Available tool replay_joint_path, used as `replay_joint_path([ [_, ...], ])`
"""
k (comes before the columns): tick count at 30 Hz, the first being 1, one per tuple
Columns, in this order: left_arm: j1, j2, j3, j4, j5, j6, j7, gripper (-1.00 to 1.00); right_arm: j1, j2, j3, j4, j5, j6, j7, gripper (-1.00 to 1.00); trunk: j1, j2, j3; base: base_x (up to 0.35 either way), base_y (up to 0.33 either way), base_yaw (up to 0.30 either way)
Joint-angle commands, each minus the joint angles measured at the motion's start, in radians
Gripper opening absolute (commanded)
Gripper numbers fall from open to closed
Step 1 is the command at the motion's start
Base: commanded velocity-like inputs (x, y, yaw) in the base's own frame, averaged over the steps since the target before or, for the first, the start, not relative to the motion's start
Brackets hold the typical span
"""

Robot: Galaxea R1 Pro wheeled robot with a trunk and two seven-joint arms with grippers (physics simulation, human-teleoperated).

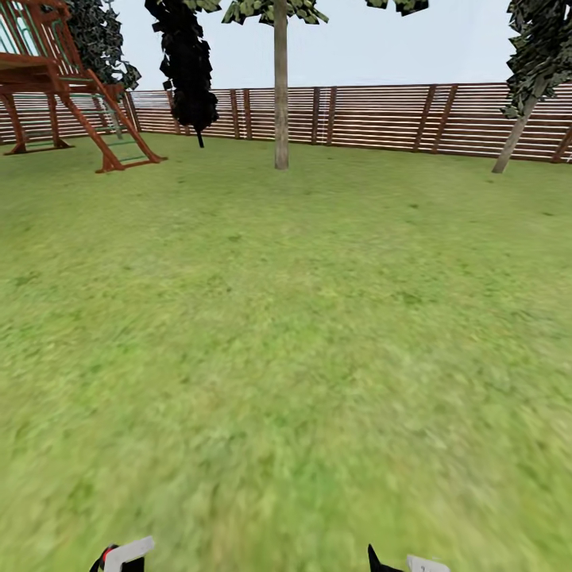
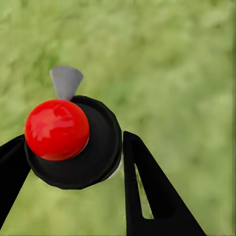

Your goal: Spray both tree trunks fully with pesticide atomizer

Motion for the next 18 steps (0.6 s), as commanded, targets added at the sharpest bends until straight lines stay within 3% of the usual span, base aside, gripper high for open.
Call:
replay_joint_path([
  [1, 0.0, 0.0, 0.0, 0.0, 0.0, 0.0, 0.0, -1.0, 0.0, 0.0, 0.0, 0.0, 0.0, 0.0, 0.0, 1.0, 0.0, 0.0, 0.0, 0.339, 0.0, 0.0],
  [18, 0.0, 0.0, 0.0, 0.0, 0.0, 0.0, 0.0, -1.0, 0.0, 0.0, 0.0, 0.0, 0.0, 0.0, 0.0, 1.0, 0.0, 0.0, 0.0, 0.339, 0.0, 0.0],
])
